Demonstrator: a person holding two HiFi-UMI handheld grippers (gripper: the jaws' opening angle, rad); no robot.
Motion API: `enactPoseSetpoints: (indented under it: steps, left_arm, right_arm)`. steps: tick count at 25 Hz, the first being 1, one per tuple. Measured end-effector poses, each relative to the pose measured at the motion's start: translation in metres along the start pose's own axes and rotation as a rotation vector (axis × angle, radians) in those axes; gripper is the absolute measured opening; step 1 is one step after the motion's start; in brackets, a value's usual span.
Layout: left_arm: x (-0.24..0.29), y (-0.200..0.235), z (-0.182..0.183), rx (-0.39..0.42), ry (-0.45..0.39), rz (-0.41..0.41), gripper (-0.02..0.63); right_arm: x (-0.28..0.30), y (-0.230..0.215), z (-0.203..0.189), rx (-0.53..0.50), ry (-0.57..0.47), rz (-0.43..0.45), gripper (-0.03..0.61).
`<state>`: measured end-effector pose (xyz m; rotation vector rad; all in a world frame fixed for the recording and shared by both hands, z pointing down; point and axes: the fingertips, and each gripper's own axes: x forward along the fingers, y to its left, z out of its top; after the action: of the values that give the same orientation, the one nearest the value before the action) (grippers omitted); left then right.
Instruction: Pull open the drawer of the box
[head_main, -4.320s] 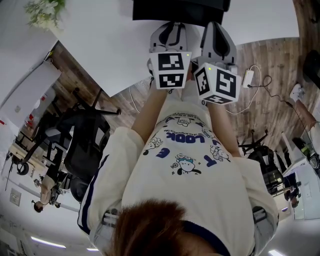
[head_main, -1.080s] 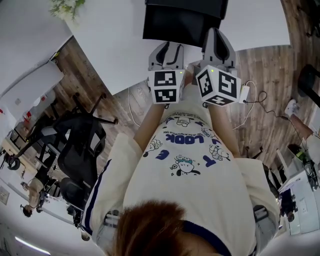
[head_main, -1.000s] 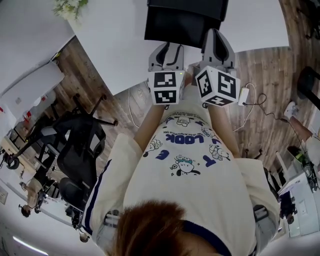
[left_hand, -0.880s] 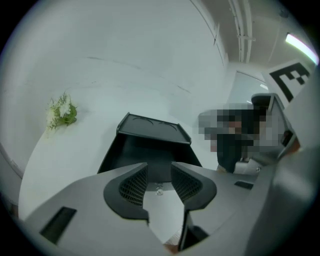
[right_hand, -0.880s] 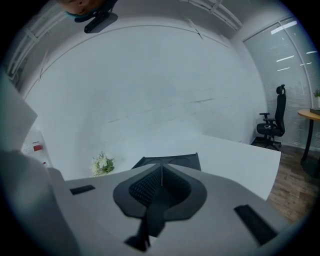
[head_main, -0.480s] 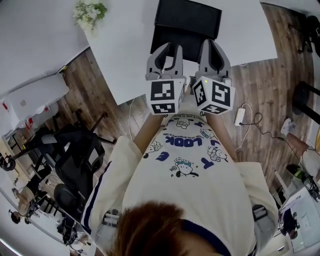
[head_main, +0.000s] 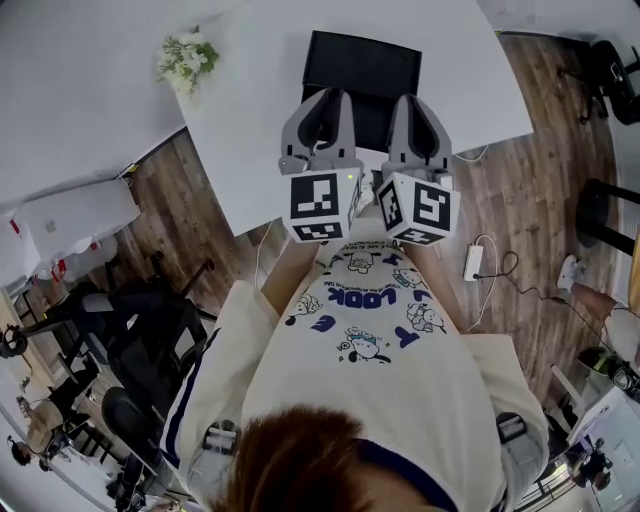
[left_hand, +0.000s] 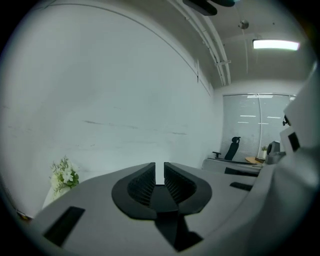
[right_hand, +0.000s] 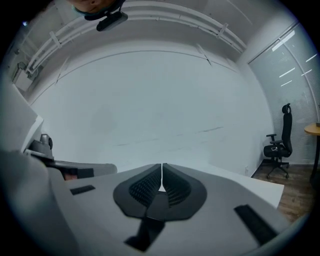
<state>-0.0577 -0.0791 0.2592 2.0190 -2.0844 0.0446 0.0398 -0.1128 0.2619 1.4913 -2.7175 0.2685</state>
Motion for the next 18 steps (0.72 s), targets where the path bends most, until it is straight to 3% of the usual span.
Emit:
enactPoseSetpoints:
  steps: [18]
  left_arm:
    - [-0.0061, 0.001, 0.0081, 0.032, -0.024, -0.008, 0.061]
  right_arm:
    - [-0.0045, 0.0025, 0.0086, -0.019, -0.032, -0.009, 0.031]
